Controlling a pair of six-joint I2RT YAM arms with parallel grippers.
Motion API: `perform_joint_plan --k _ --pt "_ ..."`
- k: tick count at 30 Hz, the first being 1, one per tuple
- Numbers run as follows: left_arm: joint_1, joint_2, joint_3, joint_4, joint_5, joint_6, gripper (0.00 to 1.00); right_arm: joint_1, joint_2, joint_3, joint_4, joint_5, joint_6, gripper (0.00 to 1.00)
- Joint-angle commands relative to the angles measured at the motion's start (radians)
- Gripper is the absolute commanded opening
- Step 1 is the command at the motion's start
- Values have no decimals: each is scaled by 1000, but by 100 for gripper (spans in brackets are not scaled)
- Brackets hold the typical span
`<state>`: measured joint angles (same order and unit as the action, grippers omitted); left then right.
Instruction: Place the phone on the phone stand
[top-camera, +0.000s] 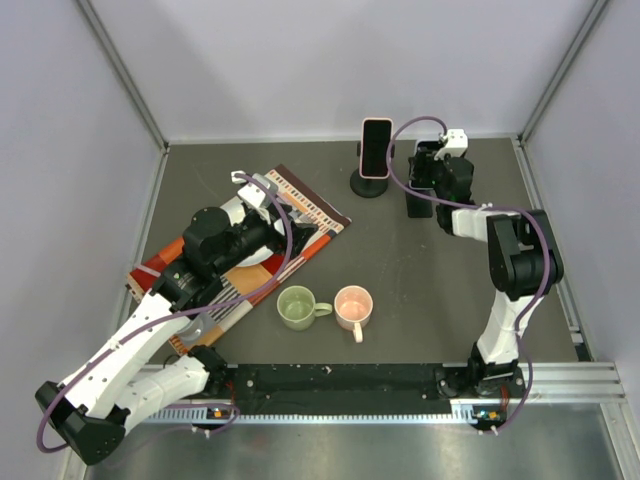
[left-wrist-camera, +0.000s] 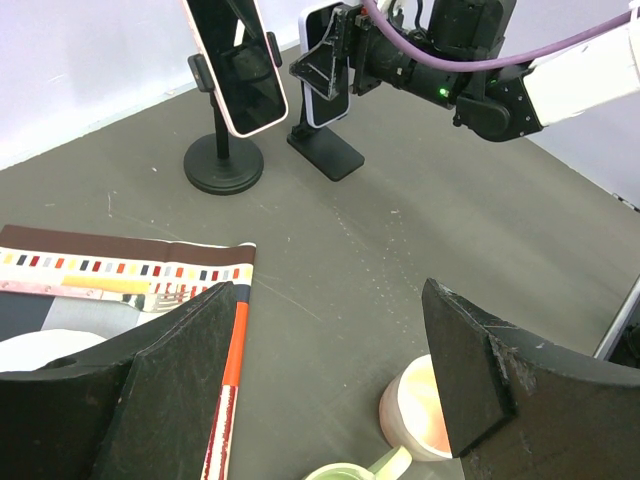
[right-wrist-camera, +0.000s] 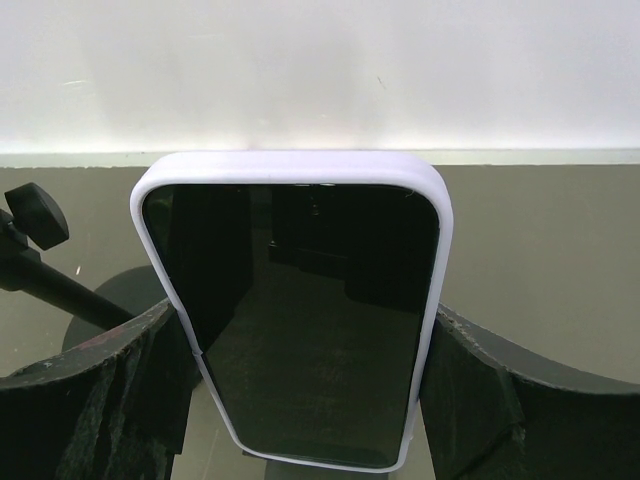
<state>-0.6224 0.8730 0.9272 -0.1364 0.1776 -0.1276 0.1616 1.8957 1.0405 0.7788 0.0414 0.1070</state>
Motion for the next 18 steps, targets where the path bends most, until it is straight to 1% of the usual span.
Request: perform_joint_plan --k 1,5,10,13,18 --pt "4 -8 -2 35 3 8 80 12 -11 -2 149 -6 20 6" --pt "4 -8 -2 34 -1 8 80 15 -4 -10 184 -8 39 8" --pt "4 -11 -4 35 2 8 80 27 20 -8 192 25 20 8" --pt "4 -11 -4 35 0 8 80 30 29 -37 232 49 22 8" --pt "6 -9 -4 35 3 8 80 44 29 -62 240 101 -21 9"
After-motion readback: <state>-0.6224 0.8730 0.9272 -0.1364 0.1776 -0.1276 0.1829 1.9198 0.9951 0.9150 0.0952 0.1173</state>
